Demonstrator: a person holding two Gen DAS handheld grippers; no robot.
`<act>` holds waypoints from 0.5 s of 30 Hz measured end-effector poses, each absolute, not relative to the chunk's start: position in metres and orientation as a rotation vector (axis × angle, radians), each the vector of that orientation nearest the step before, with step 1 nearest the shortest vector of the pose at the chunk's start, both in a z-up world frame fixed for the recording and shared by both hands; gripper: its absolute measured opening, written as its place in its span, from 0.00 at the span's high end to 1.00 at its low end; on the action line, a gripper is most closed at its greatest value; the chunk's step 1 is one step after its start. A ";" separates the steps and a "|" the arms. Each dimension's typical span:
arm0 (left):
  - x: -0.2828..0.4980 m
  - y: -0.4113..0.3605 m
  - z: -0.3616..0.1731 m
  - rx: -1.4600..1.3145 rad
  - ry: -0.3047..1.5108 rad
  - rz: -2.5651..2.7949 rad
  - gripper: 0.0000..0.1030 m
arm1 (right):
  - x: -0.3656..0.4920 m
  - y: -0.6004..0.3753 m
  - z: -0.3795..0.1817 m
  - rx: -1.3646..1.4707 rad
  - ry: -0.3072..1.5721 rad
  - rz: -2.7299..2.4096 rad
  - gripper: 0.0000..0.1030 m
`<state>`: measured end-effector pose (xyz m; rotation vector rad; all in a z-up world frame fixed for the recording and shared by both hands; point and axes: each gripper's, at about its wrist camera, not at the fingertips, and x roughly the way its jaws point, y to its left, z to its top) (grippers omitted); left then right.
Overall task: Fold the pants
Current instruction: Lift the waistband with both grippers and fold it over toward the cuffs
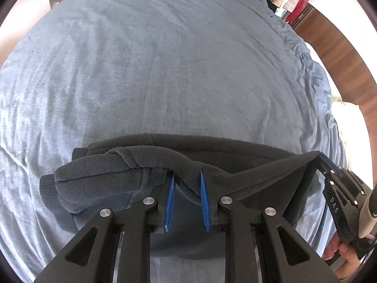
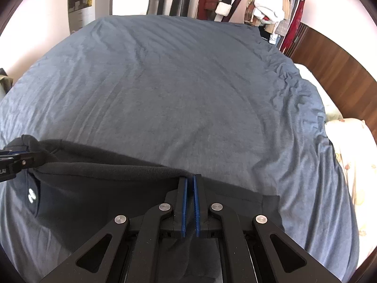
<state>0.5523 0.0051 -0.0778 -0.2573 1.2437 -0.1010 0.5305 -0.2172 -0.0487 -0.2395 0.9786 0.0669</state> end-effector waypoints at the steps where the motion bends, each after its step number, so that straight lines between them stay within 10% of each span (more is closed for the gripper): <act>1: 0.556 0.005 -0.080 -0.257 1.247 -0.101 0.79 | 0.536 -0.217 -0.053 -0.236 0.984 0.066 0.95; 15: 0.598 0.001 -0.121 -0.260 1.312 -0.093 0.74 | 0.593 -0.216 -0.118 -0.263 1.082 0.053 0.95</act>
